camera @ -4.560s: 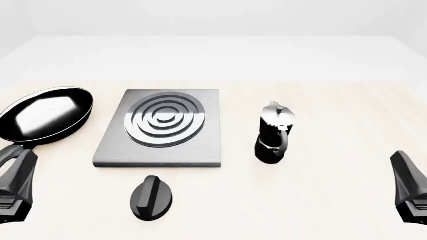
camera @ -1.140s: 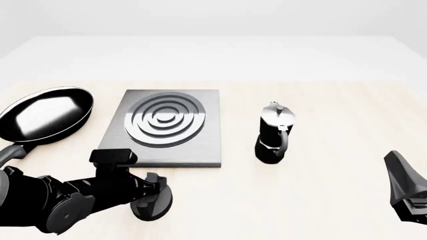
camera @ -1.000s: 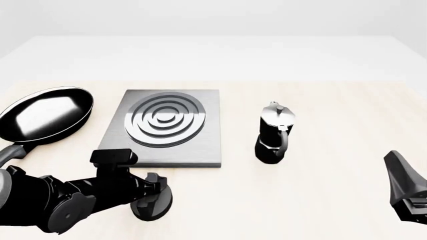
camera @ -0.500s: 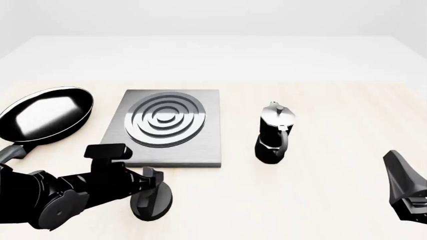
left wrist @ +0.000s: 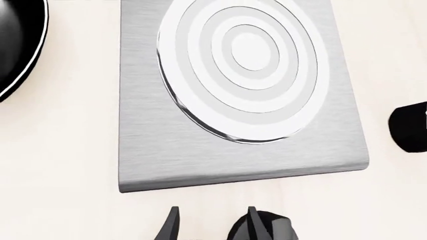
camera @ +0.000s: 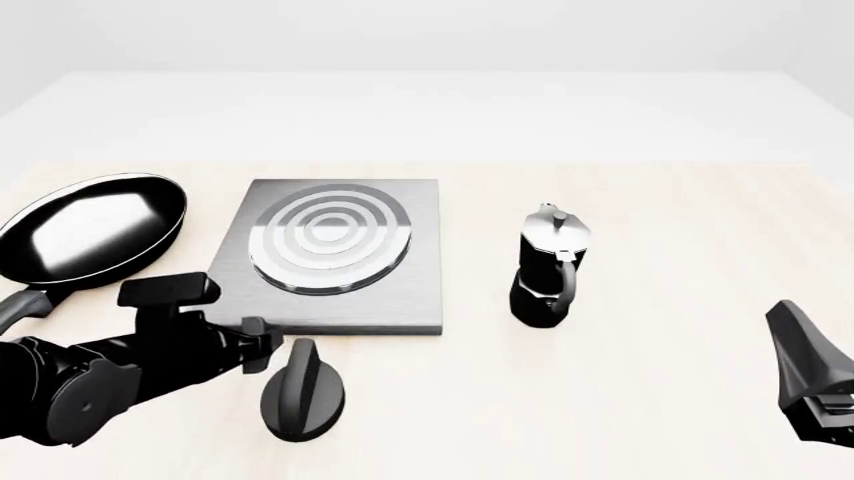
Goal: Turn on the stove.
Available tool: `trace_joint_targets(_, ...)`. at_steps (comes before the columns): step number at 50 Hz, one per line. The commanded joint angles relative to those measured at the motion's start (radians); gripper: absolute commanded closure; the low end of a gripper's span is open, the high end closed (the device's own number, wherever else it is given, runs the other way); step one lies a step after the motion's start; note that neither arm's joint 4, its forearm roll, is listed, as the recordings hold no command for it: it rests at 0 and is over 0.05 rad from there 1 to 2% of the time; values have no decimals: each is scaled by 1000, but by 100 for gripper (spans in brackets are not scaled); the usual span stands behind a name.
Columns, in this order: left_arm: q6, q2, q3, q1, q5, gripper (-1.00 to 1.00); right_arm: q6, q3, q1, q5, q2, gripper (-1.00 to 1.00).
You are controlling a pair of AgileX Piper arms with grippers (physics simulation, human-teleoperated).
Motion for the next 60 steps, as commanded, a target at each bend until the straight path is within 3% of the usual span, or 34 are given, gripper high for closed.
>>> trace_joint_targets(1, 36, -36, 7, 31, 23, -100, -2, 0, 0, 7, -11, -100)
trace_joint_targets(13, 125, -220, 36, 89, 100, -100, -4, 0, 1, 2, -2, -100)
trace_joint_targets(21, 115, -310, 100, 104, 99, -100, -11, 0, 3, -11, 17, -100)
trace_joint_targets(29, 117, -642, 165, 74, 196, -100, -20, 0, 3, -21, 33, -100)
trace_joint_targets(33, 203, -880, 186, 97, 312, -100, -27, 0, 4, -18, 35, -100)
trace_joint_targets(36, 175, -973, 193, 94, 355, -100, -29, 0, 4, -22, 40, -100)
trace_joint_targets(37, 220, -991, 197, 116, 359, -100, -31, 0, 4, -23, 42, -100)
trace_joint_targets(41, 185, -1201, 197, 99, 489, -100, -36, 0, 5, -31, 53, -100)
trace_joint_targets(46, 196, -1386, 184, 82, 618, -100, -42, 0, 7, -39, 63, -100)
trace_joint_targets(49, 201, -1440, 175, 87, 669, -100, -45, 0, 6, -34, 57, -100)
trace_joint_targets(53, 165, -1448, 171, 98, 661, -100, -46, 0, 4, -27, 48, -100)
trace_joint_targets(60, 183, -1449, 159, 109, 636, -100, -50, 0, 5, -23, 46, -100)
